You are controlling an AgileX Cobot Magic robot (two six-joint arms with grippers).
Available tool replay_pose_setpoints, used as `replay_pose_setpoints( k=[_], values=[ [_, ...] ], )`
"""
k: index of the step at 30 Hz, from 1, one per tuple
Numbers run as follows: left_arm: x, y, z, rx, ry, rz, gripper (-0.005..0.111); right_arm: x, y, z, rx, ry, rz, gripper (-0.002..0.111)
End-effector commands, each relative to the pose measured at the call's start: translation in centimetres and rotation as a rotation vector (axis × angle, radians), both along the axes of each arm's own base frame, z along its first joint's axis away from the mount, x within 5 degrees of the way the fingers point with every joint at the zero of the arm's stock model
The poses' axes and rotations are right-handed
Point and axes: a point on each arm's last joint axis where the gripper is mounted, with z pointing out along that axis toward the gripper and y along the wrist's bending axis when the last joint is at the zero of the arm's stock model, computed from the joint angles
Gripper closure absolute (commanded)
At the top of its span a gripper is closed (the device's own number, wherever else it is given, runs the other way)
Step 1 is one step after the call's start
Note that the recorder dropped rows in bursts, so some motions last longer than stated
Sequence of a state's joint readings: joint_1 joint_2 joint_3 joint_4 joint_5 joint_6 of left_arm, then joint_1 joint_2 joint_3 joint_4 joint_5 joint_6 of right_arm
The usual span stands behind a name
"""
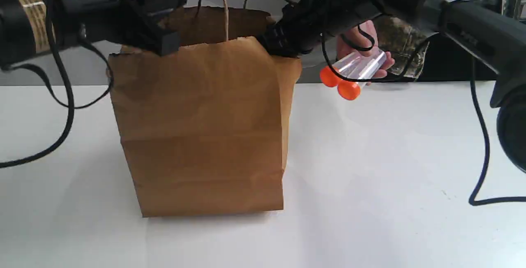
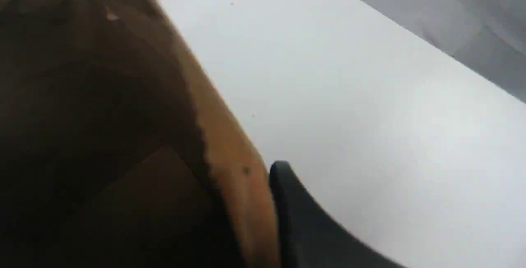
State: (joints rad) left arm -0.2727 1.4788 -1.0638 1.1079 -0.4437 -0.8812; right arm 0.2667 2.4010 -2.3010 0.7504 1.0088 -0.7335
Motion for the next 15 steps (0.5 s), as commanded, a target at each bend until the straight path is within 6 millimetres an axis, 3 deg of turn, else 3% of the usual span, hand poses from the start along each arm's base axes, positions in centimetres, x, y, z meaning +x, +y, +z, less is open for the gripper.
replay_pose_setpoints(
  k=[1,8,15],
  values=[
    [0.4,-0.2,2.9,-0.048,-0.069,0.005,0.107,-0.6,0.2,-0.1,-0.014,0.052,0.041,0.108],
    [0.5,-0.5,8.5,-0.090,-0.174,-0.026,0.107,-1.0,0.2,-0.3,0.003,0.149,0.006,0.108],
    [2.7,-0.9,10.7,-0.136,-0.212,-0.004,0.107,-1.2,-0.3,-2.3,-0.047,0.266,-0.070,0.108]
  ],
)
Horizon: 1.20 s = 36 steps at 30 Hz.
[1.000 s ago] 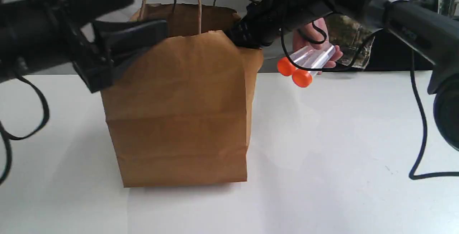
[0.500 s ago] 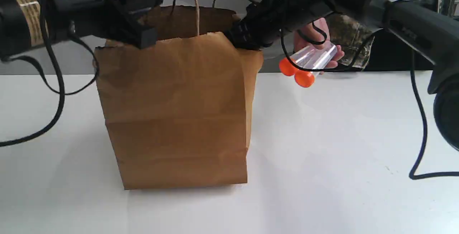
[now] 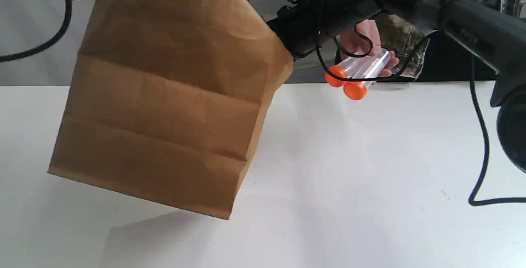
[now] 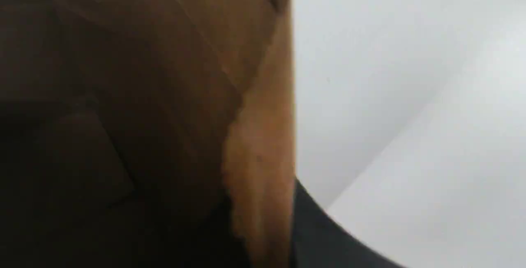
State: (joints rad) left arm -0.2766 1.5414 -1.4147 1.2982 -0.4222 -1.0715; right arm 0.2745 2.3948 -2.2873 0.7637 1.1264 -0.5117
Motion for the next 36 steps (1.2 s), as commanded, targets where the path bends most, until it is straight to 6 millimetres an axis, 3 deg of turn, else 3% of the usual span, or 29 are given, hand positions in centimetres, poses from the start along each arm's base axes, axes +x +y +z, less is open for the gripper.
replay_pose_setpoints(
  k=[1,5,9,36],
  values=[
    [0.9,-0.2,2.0,-0.110,-0.002,-0.008,0.107,0.1,-0.9,-2.4,-0.106,0.031,-0.008,0.108],
    [2.4,-1.1,1.6,-0.140,0.035,-0.061,0.107,0.1,-1.0,-3.8,-0.113,0.053,-0.034,0.108],
    [2.9,-1.5,0.8,-0.110,0.064,-0.090,0.107,0.2,-1.0,-4.0,-0.114,0.043,-0.047,0.108],
    [2.9,-1.8,0.0,-0.046,0.102,-0.111,0.107,0.7,-1.3,-4.0,-0.147,-0.030,-0.059,0.108]
  ],
)
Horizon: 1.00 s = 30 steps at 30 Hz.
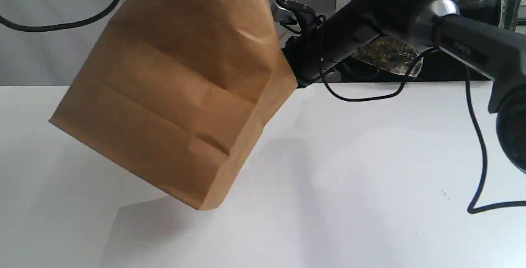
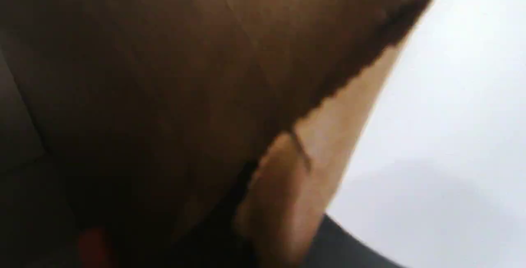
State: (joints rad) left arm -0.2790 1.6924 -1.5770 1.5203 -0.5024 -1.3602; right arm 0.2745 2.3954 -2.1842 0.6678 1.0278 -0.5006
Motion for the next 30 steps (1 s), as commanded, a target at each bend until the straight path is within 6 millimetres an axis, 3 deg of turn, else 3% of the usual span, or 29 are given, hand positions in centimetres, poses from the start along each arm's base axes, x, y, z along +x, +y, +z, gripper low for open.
replay_pose_setpoints(
  k=[1,5,10,15,23,28,30],
  values=[
    [-0.6,0.0,1.1,-0.023,-0.003,-0.024,0.107,0.4,-0.5,-0.7,-0.048,-0.051,0.011,0.108],
    [-0.8,-0.1,-0.1,0.010,0.046,-0.048,0.107,0.8,-0.6,-0.1,-0.051,-0.122,0.000,0.108],
    [-1.5,0.1,-2.7,0.054,0.105,-0.049,0.107,1.0,-0.9,2.1,-0.071,-0.221,-0.027,0.108],
    [-3.4,0.7,-4.9,0.064,0.094,-0.045,0.107,0.6,-1.1,4.2,-0.071,-0.276,-0.018,0.108],
    [-7.9,2.3,-6.3,0.054,0.019,0.002,0.107,0.8,-1.3,6.0,-0.063,-0.373,-0.046,0.108],
    [-8.9,2.8,-7.2,0.060,0.014,0.023,0.107,0.8,-1.1,6.0,-0.035,-0.366,-0.055,0.108],
    [-9.0,2.8,-7.6,0.062,0.023,0.019,0.105,0.8,-1.1,6.2,-0.034,-0.371,-0.057,0.102]
  ],
)
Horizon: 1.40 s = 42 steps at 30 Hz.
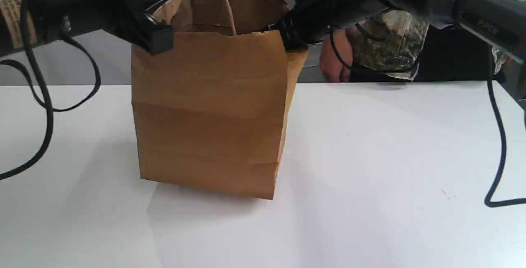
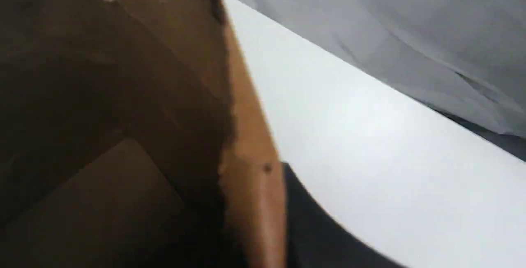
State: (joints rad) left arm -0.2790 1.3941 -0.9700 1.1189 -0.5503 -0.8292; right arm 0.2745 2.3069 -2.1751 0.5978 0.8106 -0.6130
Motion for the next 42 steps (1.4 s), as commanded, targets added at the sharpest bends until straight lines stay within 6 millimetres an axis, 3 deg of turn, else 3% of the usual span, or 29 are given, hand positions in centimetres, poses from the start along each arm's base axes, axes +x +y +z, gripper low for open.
replay_pose_setpoints(
  k=[1,7,11,16,19,27,33,36,38,42],
  values=[
    [-0.3,0.2,-0.3,-0.003,0.002,0.011,0.103,-0.1,-0.2,1.2,0.020,-0.038,-0.007,0.097],
    [-0.2,0.3,-0.3,0.017,-0.027,0.023,0.081,-0.3,-0.3,2.1,-0.006,-0.087,0.032,0.059],
    [-0.1,0.4,-0.1,0.039,-0.068,0.031,0.064,-0.3,-0.3,2.1,-0.024,-0.103,0.047,0.043],
    [0.0,0.4,0.0,0.032,-0.077,0.041,0.039,-0.4,-0.3,2.4,-0.037,-0.120,0.059,0.042],
    [0.0,0.4,0.0,0.032,-0.077,0.041,0.031,-0.7,-0.4,3.3,-0.033,-0.138,0.058,0.042],
    [-0.6,0.5,0.8,0.056,-0.135,0.036,0.029,-3.0,-1.0,8.3,-0.049,-0.200,0.090,0.042],
    [-3.1,1.4,4.0,0.036,-0.236,0.057,0.029,-5.2,-2.3,11.1,-0.176,-0.205,0.112,0.043],
    [-4.7,2.0,5.3,0.043,-0.280,0.083,0.029,-6.1,-3.0,13.0,-0.140,-0.204,0.040,0.045],
    [-5.7,2.3,5.8,0.028,-0.295,0.083,0.029,-6.7,-3.3,14.2,-0.107,-0.225,0.036,0.051],
    [-6.7,2.4,5.1,-0.006,-0.263,0.062,0.029,-7.2,-3.1,14.7,-0.070,-0.217,0.048,0.057]
  ],
)
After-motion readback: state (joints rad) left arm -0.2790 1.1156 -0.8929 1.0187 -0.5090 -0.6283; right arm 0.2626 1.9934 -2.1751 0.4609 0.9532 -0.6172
